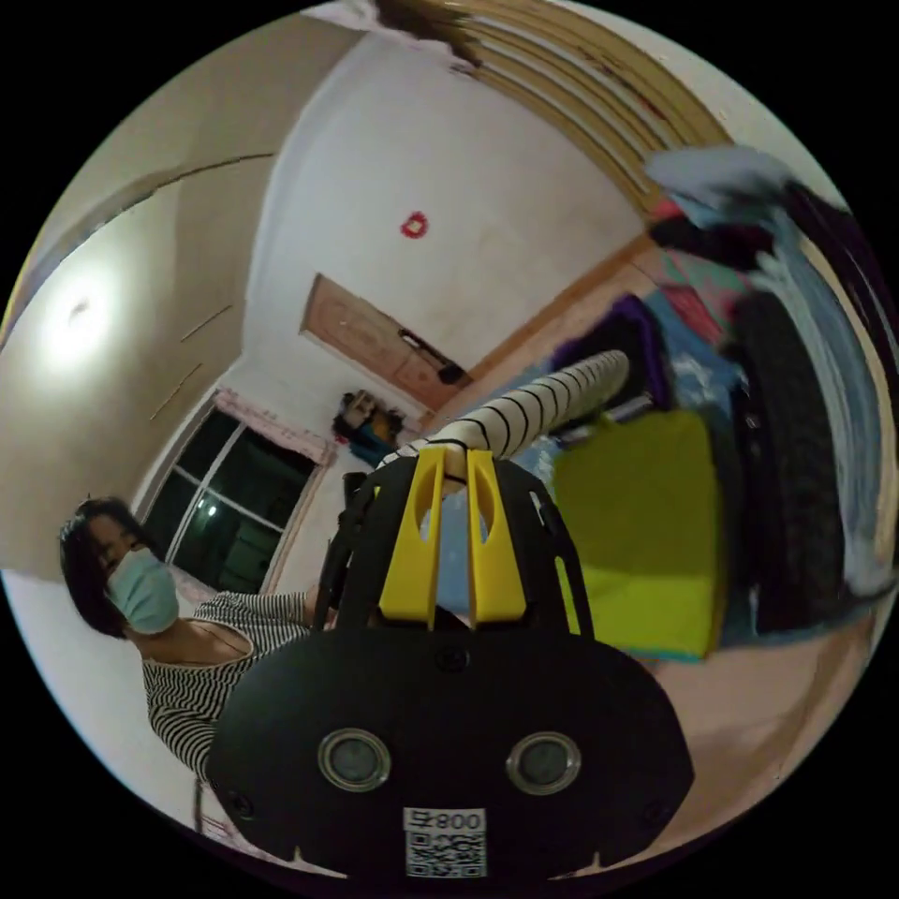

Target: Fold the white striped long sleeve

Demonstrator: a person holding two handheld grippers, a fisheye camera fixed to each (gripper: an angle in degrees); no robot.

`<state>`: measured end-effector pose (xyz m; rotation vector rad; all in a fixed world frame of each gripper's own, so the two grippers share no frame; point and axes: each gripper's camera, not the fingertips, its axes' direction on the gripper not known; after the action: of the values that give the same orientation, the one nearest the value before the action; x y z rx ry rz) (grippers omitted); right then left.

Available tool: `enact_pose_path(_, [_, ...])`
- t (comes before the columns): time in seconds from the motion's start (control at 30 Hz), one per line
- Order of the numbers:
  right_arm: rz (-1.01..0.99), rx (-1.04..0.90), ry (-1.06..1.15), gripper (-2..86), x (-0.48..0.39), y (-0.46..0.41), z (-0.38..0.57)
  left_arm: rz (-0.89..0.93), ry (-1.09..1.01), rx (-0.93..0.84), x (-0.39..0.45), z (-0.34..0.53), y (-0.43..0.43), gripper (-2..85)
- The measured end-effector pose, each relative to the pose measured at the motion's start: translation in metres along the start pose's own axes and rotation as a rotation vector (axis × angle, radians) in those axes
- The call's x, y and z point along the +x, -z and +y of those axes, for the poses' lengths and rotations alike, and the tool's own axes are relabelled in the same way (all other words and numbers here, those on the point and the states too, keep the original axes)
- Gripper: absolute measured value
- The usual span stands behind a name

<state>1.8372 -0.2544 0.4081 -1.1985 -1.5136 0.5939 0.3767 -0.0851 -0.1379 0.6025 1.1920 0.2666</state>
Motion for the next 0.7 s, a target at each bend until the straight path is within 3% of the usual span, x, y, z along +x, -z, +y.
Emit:
enact_pose_path(0.07, [0.07, -0.025, -0.149, 1.8, 0.043, 0.018, 0.018, -0.046, 0.161, -0.154, -0.039, 0.016, -0.063, 3.4])
enact_pose_path(0.13, [0.127, -0.048, -0.334, 2.0, 0.091, 0.036, 0.044, -0.081, 0.221, -0.236, -0.059, 0.025, -0.099, 3.4])
enact_pose_path(0.2, [0.103, -0.044, -0.378, 2.2, 0.108, 0.048, 0.057, -0.072, 0.242, -0.269, -0.069, 0.03, -0.125, 3.3])
enact_pose_path(0.5, [0.131, -0.048, -0.264, 2.1, 0.096, 0.114, 0.032, -0.012, 0.161, -0.25, -0.075, -0.003, -0.206, 3.3])
enact_pose_path(0.7, [0.239, -0.135, -0.283, 2.1, 0.102, 0.122, 0.023, -0.105, 0.149, -0.362, -0.097, -0.005, -0.257, 3.3])
